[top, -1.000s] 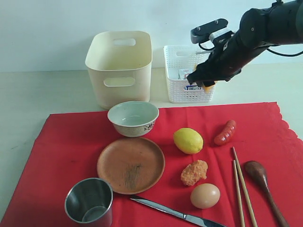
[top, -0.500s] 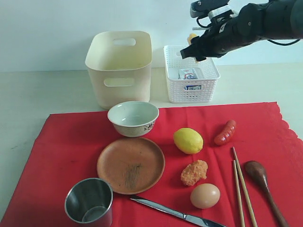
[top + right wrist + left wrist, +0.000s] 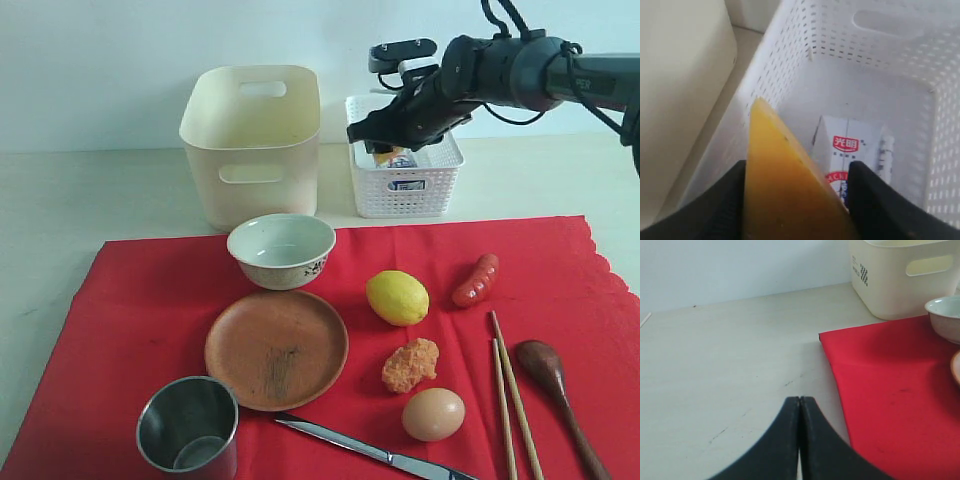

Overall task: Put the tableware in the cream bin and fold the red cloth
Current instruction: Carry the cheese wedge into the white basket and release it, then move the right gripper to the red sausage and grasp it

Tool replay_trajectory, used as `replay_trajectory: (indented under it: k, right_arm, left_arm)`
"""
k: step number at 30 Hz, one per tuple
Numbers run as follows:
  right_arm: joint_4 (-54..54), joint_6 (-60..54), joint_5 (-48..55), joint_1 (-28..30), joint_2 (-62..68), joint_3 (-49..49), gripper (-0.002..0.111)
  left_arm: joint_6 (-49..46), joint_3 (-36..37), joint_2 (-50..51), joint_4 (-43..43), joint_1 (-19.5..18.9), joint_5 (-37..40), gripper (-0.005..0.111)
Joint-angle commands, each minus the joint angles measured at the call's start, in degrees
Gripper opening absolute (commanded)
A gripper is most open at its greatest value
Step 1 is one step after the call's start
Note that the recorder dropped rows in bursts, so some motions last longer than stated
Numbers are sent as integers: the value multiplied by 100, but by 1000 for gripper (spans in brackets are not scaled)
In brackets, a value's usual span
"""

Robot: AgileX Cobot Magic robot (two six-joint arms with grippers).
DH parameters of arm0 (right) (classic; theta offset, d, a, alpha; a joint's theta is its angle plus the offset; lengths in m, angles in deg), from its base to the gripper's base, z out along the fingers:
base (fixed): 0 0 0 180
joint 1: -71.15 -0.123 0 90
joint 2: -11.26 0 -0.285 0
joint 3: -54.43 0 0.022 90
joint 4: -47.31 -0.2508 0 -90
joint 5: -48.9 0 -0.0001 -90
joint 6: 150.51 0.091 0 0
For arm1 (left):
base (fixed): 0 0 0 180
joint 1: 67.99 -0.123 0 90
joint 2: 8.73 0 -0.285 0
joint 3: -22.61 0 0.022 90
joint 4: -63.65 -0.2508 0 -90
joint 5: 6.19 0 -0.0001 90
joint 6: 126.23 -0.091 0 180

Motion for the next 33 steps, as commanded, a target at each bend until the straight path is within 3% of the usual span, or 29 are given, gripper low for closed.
replay_trajectory:
  k: [1,5,12,15,23,33]
  right_arm:
    - [-727,-390,103,23,78,-95,2]
    - [-868,-459,131,23,180,-95,21]
    - [-733,-445,327,34,-42,-95,67]
    - [-432,-445,564,34,-271,-95,77]
    - [713,178,1456,34,-883,-95,78]
    - [1093,432,2565,34,-1708,304,72]
  left_arm:
    - [-21,14,-39,27,23,-6,0]
    - [-21,14,-39,27,23,-6,0]
    - [-21,14,-39,27,23,-6,0]
    - [-21,14,-39,27,23,-6,0]
    - [-21,14,-39,27,23,-6,0]
    - [-21,14,-39,27,23,-6,0]
